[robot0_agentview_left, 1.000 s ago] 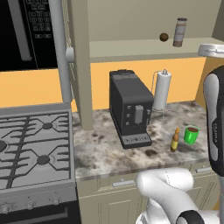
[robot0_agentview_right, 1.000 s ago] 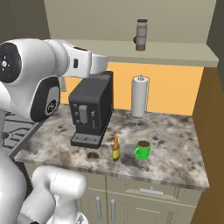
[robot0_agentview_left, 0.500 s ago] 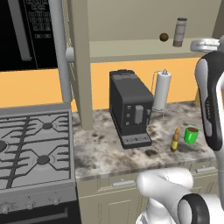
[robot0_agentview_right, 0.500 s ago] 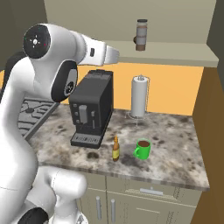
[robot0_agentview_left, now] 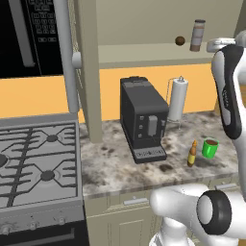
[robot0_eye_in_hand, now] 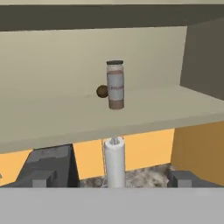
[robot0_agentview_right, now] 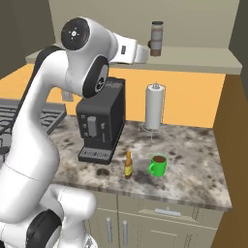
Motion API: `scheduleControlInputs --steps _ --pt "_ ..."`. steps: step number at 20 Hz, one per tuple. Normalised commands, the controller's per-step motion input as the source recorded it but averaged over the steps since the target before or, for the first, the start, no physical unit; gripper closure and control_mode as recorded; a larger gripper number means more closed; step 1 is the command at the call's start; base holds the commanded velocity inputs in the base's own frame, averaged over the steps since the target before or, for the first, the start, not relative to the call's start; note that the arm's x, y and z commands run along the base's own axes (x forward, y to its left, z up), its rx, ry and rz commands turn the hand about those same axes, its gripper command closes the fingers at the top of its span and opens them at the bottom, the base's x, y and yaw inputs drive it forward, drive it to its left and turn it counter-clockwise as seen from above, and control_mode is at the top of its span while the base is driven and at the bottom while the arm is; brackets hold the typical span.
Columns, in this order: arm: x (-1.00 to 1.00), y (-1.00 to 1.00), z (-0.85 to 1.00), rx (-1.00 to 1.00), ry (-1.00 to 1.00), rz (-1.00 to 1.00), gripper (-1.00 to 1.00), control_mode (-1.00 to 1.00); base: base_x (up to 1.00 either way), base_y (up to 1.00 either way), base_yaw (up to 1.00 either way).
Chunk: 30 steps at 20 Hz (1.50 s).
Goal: Pick the cinnamon and honey bottle from the cabinet and place them next to the mug.
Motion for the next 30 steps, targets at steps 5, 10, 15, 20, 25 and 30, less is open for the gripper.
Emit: scheduleControlInputs --steps 5,10,15,20,25,30 --pt "0.58 0.0 -0.01 0.0 0.22 0.07 -1.0 -1.0 0.0 0.0 0.0" --pt "0.58 0.0 -0.15 0.0 0.0 0.03 -1.0 -1.0 0.0 0.0 0.0" --pt "0.52 -0.07 -0.17 0.0 -0.01 0.0 -1.0 -1.0 0.0 0.0 0.0" --pt "0.5 -0.19 -0.06 0.0 0.0 0.0 -1.0 -1.0 0.0 0.0 0.0" --pt "0.42 -0.33 0.0 0.0 0.0 0.0 -1.0 -1.0 0.0 0.0 0.0" --pt "0.31 -0.11 0.0 0.0 -0.01 0.0 -1.0 -1.0 0.0 0.0 0.0"
